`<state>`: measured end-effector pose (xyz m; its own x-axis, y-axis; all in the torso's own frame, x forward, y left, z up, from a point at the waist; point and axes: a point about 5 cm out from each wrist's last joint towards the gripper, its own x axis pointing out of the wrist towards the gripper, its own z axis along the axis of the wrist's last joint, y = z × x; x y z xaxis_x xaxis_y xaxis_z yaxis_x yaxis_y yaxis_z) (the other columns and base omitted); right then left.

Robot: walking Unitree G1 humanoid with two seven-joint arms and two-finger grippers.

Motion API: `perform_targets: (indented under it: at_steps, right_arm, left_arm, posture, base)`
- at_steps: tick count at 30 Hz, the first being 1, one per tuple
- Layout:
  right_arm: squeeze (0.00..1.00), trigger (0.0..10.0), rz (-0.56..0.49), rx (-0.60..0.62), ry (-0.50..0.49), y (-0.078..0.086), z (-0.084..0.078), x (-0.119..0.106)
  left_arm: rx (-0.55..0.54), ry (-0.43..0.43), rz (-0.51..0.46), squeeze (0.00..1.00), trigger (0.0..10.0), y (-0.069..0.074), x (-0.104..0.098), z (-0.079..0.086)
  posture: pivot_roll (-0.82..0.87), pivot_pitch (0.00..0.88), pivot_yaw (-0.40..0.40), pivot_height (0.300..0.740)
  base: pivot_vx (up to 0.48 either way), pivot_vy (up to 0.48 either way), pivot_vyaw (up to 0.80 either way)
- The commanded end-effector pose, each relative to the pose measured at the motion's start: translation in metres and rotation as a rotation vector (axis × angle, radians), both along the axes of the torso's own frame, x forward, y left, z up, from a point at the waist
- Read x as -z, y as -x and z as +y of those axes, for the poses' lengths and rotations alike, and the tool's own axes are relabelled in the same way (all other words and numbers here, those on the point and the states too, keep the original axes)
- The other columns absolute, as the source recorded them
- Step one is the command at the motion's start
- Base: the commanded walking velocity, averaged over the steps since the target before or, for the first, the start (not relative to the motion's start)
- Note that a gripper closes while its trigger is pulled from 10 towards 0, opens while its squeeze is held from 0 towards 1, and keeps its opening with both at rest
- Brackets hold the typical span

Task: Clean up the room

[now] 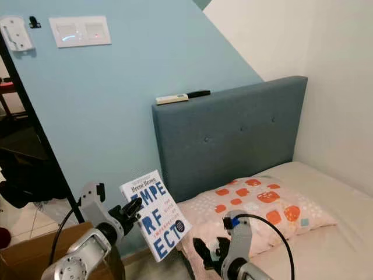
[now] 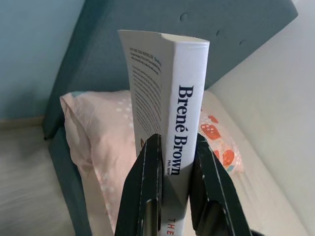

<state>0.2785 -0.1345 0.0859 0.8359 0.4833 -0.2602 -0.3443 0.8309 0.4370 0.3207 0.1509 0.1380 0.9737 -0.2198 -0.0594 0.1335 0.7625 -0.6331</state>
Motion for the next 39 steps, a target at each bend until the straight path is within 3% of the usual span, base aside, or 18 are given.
perform_targets:
  at_steps: [1, 8, 12, 17, 28, 31, 36, 39]
  right_arm:
    - [0.00, 10.0, 0.076, -0.058, -0.100, 0.005, 0.007, 0.006]
    - [0.00, 10.0, 0.217, -0.275, -0.357, 0.021, 0.022, 0.003]
    - [0.00, 10.0, 0.251, -0.300, -0.373, 0.024, 0.024, 0.005]
    - [0.00, 10.0, 0.258, -0.243, -0.364, 0.021, 0.025, 0.011]
    - [0.00, 10.0, 0.179, -0.072, -0.444, 0.002, 0.016, 0.000]
    - [0.00, 10.0, 0.155, -0.012, -0.492, -0.005, 0.010, -0.005]
    - [0.00, 10.0, 0.057, 0.024, -0.568, -0.016, -0.002, -0.023]
    - [0.00, 10.0, 0.022, 0.023, -0.600, -0.019, -0.004, -0.031]
  left_arm:
    - [0.010, 0.017, -0.033, 0.00, 10.0, 0.001, -0.005, -0.001]
    - [0.068, 0.048, -0.051, 0.00, 10.0, 0.003, -0.010, -0.006]
    - [0.069, 0.067, -0.056, 0.00, 10.0, 0.002, -0.012, -0.007]
    - [0.036, 0.186, -0.047, 0.00, 10.0, 0.001, -0.017, -0.011]
    - [0.002, 0.304, -0.029, 0.00, 10.0, 0.000, -0.017, -0.013]
    - [-0.004, 0.319, -0.027, 0.00, 10.0, -0.001, -0.016, -0.011]
    - [-0.083, 0.475, -0.077, 0.00, 10.0, -0.010, -0.030, -0.003]
    - [-0.071, 0.504, -0.107, 0.00, 10.0, -0.014, -0.039, -0.005]
  posture:
    - [-0.03, 0.063, 0.059, 0.740]
    - [-0.03, 0.060, 0.057, 0.740]
    - [-0.03, 0.061, 0.055, 0.740]
    - [-0.03, 0.059, 0.056, 0.740]
    - [-0.03, 0.066, 0.058, 0.740]
    - [-0.03, 0.066, 0.058, 0.740]
    - [-0.03, 0.063, 0.055, 0.740]
    - [-0.04, 0.063, 0.062, 0.740]
  base:
    - [0.000, 0.000, 0.00]
    - [0.000, 0.000, 0.00]
    - [0.000, 0.000, 0.00]
    - [0.000, 0.000, 0.00]
    - [0.000, 0.000, 0.00]
    - [0.000, 0.000, 0.00]
    - [0.000, 0.000, 0.00]
    - [0.000, 0.000, 0.00]
